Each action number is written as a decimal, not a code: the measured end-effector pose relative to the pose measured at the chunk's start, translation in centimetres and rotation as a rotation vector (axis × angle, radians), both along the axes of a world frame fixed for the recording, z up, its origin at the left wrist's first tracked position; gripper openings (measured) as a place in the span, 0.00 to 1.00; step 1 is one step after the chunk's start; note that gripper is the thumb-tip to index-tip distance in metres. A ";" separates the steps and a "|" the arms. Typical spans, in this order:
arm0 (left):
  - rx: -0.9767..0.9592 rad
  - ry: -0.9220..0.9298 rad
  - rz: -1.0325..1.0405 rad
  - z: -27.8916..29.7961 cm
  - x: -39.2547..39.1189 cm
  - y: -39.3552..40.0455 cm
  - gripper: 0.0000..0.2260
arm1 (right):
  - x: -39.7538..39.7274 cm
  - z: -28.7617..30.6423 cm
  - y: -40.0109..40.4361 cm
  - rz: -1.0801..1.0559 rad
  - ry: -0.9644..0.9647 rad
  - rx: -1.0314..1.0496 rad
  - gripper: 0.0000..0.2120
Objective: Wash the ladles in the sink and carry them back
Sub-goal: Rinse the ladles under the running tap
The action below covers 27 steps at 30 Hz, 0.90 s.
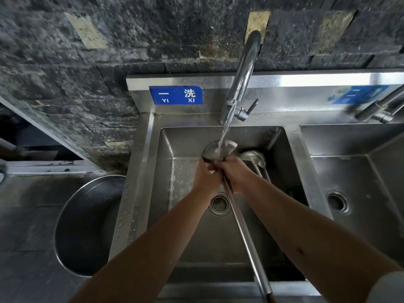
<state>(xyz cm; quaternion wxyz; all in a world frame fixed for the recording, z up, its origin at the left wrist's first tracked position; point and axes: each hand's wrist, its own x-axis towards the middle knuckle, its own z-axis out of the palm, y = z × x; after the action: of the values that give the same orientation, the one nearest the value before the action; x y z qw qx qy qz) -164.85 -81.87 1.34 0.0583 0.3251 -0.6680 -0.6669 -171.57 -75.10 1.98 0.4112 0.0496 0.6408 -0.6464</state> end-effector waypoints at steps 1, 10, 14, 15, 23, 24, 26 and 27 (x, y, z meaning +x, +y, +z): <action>0.003 -0.031 -0.052 0.1 0.3 0.3 0.21 | 0.0 -0.2 -0.1 -0.020 -0.007 -0.012 0.05; 0.231 -0.116 -0.132 1.2 1.8 3.2 0.08 | -2.0 0.7 0.2 -0.187 0.117 0.030 0.14; 0.223 -0.123 -0.136 1.5 0.4 2.9 0.07 | -2.8 1.2 0.1 -0.225 0.106 0.021 0.11; 0.217 -0.128 -0.138 1.5 0.0 2.8 0.07 | -3.1 1.2 0.2 -0.210 0.110 0.025 0.09; 0.251 -0.059 -0.091 2.6 -3.3 2.1 0.08 | -3.7 2.9 3.3 0.002 0.270 0.169 0.05; 0.226 -0.067 -0.094 2.6 -3.6 1.8 0.07 | -3.6 3.2 3.6 0.014 0.281 0.168 0.05; 0.131 -0.106 -0.124 2.2 -3.9 1.2 0.07 | -3.6 3.6 4.3 0.046 0.320 0.225 0.04; 0.081 -0.122 -0.153 2.1 -4.0 0.8 0.08 | -3.7 3.4 4.6 0.057 0.340 0.268 0.07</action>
<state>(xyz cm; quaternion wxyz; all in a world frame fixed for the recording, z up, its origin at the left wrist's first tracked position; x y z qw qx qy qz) -168.83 -81.04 3.39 -0.0465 0.3152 -0.6655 -0.6750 -175.25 -70.48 5.39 0.3051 -0.0240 0.7823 -0.5426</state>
